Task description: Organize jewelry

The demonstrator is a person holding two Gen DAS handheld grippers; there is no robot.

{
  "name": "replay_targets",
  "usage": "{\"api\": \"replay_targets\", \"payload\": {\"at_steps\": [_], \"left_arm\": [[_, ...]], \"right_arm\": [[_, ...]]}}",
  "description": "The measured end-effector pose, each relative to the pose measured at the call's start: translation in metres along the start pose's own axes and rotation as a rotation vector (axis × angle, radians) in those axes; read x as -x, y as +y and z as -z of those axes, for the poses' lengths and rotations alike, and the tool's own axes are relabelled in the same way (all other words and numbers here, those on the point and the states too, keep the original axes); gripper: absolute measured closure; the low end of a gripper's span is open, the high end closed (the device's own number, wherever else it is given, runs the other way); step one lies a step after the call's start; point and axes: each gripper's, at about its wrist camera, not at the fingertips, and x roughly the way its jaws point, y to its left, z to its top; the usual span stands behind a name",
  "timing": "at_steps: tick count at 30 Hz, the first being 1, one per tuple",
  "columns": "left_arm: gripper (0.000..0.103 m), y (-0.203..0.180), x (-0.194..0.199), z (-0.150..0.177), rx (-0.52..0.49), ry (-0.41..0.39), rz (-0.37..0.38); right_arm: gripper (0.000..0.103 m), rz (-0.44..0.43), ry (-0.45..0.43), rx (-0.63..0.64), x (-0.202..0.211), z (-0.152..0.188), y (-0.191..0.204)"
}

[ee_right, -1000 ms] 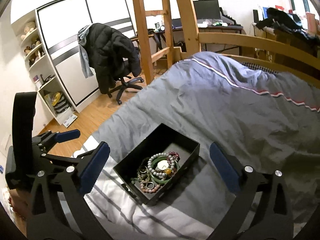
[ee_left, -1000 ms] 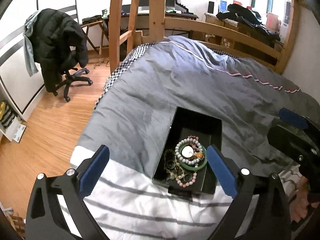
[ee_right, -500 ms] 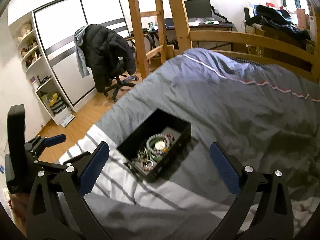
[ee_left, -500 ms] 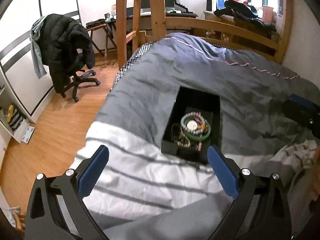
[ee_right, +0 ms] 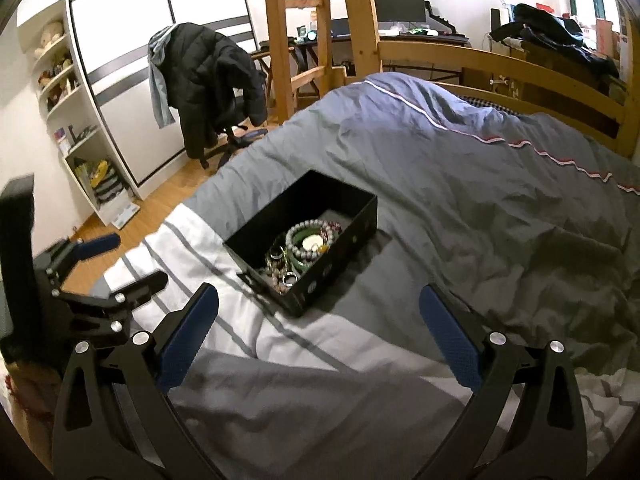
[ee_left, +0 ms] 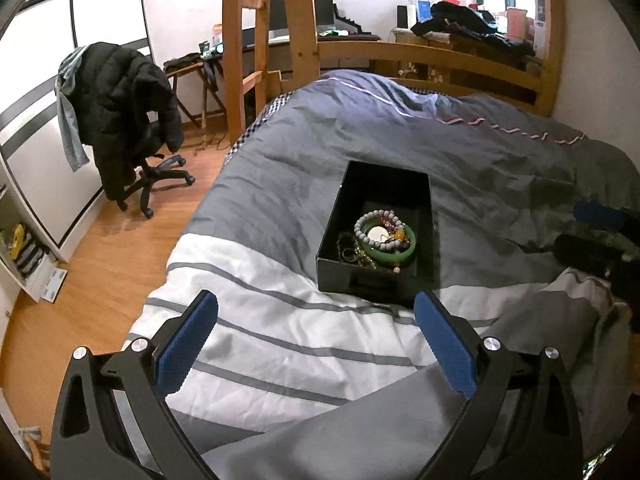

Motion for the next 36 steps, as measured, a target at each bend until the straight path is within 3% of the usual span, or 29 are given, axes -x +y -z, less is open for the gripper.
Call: {"api": "replay_targets", "payload": {"at_steps": [36], "left_arm": [[0.006,-0.0074,-0.0033,0.0091,-0.025,-0.013,0.016]], "right_arm": [[0.004,-0.001,0.001,0.006,-0.0008,0.0059,-0.003]]}}
